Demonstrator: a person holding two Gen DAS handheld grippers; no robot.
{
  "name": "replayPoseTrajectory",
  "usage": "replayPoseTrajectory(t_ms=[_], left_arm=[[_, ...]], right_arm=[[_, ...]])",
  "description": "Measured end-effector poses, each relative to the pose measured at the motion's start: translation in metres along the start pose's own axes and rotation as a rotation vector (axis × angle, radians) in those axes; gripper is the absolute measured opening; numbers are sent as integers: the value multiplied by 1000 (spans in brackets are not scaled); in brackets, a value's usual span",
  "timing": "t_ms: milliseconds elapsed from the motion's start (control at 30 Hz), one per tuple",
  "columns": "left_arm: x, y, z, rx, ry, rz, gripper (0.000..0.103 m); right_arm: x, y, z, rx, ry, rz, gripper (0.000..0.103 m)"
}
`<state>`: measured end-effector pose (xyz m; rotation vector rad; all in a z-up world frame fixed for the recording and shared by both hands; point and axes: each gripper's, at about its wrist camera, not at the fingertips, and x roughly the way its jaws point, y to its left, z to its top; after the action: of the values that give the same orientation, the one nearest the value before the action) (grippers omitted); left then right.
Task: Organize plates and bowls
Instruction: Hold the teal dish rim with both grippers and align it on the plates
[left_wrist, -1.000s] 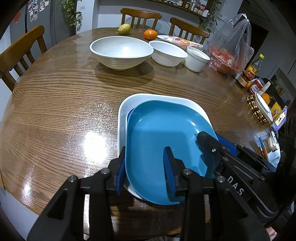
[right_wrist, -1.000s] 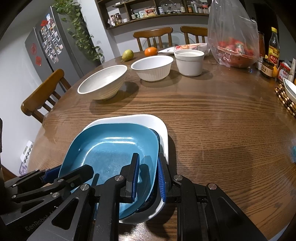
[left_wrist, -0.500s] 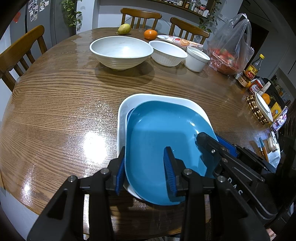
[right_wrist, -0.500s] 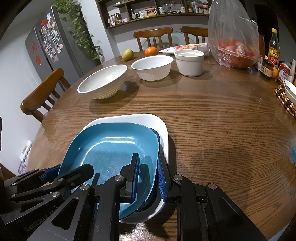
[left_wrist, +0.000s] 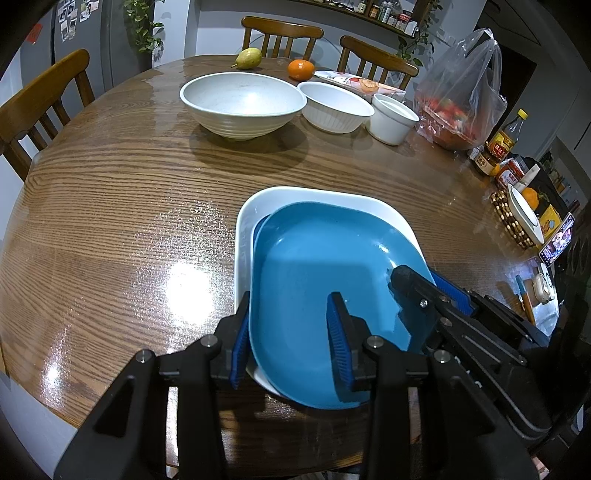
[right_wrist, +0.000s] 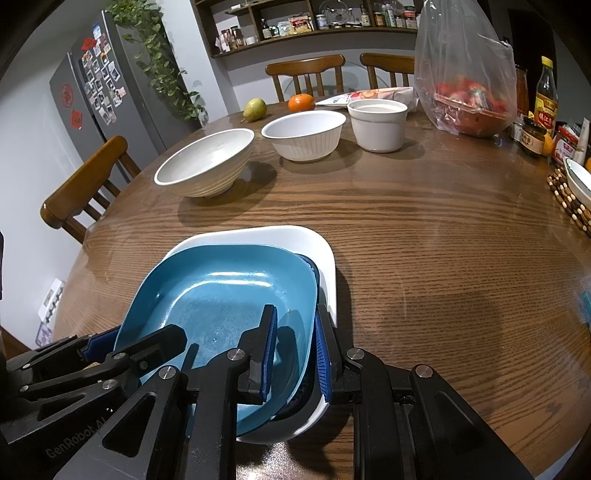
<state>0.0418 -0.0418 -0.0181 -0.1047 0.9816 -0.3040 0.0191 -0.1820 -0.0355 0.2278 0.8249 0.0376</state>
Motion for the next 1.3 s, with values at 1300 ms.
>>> replayPoseTrajectory(t_ms=[1300], left_arm=[[-11,-1,4,-16,-31,9,36]], right_arm=[[-2,-2,2,10,12,4,22]])
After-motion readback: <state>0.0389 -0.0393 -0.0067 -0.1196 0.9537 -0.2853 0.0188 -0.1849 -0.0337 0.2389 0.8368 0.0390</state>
